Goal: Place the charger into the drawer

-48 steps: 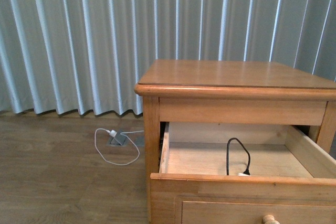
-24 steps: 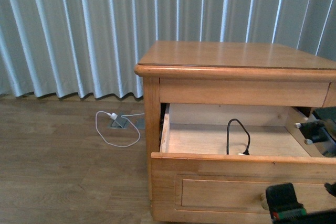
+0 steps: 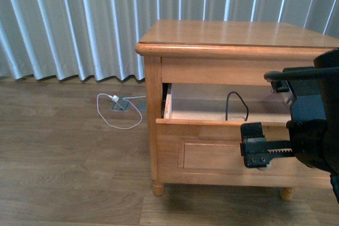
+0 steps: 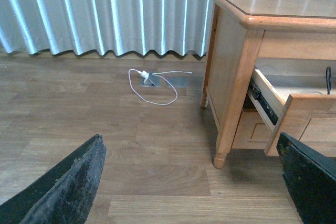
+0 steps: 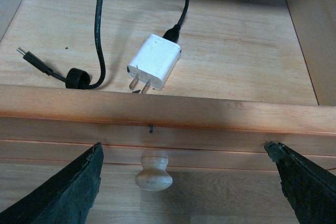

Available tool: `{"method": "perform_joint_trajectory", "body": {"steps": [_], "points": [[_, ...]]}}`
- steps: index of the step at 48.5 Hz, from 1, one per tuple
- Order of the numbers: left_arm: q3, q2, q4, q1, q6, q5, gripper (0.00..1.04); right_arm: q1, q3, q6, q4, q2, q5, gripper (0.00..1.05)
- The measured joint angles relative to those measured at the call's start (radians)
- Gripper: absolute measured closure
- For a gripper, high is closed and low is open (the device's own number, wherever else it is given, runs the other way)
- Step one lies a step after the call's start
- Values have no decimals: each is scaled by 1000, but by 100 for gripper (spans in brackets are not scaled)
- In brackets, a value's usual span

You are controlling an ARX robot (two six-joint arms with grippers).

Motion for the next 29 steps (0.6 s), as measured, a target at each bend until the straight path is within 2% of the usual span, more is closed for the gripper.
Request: {"method": "perform_joint_trajectory", "body": {"steps": [29], "points": [[0,0,0,0,0,0,6,-38,420,0,92,362,77,9]]}}
